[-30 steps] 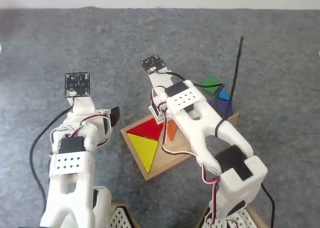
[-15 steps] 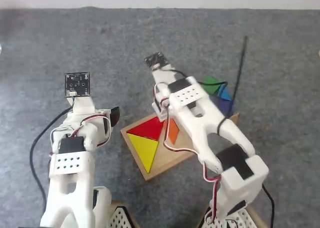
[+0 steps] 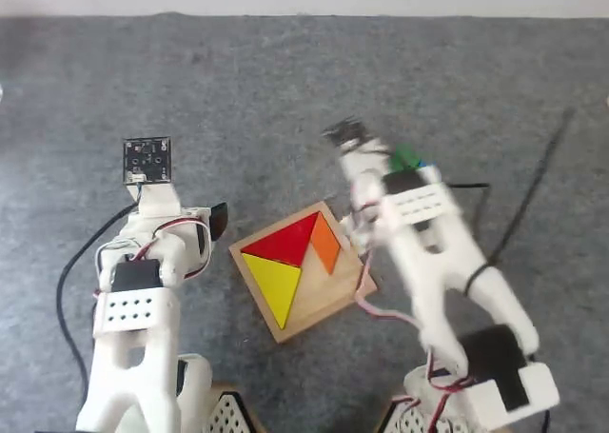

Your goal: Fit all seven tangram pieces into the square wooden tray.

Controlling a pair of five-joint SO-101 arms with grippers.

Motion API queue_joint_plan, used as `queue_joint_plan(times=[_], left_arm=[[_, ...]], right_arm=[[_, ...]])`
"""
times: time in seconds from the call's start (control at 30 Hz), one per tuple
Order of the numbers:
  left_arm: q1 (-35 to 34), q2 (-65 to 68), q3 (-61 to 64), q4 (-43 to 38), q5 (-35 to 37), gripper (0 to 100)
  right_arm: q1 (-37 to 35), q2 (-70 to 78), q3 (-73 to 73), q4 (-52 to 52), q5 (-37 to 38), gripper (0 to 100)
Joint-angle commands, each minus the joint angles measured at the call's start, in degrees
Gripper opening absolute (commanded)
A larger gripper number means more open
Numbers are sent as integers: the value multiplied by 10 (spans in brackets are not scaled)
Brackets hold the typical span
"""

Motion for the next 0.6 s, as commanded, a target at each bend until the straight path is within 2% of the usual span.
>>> queue_joint_plan(times=[0.0, 0.2, 0.57], left_arm=[[-1, -15, -7, -9, 4, 273], [-1, -15, -7, -9, 4, 273], [-3, -15, -7, -9, 4, 273]], right_arm=[[-61, -32, 1, -29, -24, 364], [-73, -18, 1, -49, -25, 364], [-73, 124, -26, -99, -23, 364]])
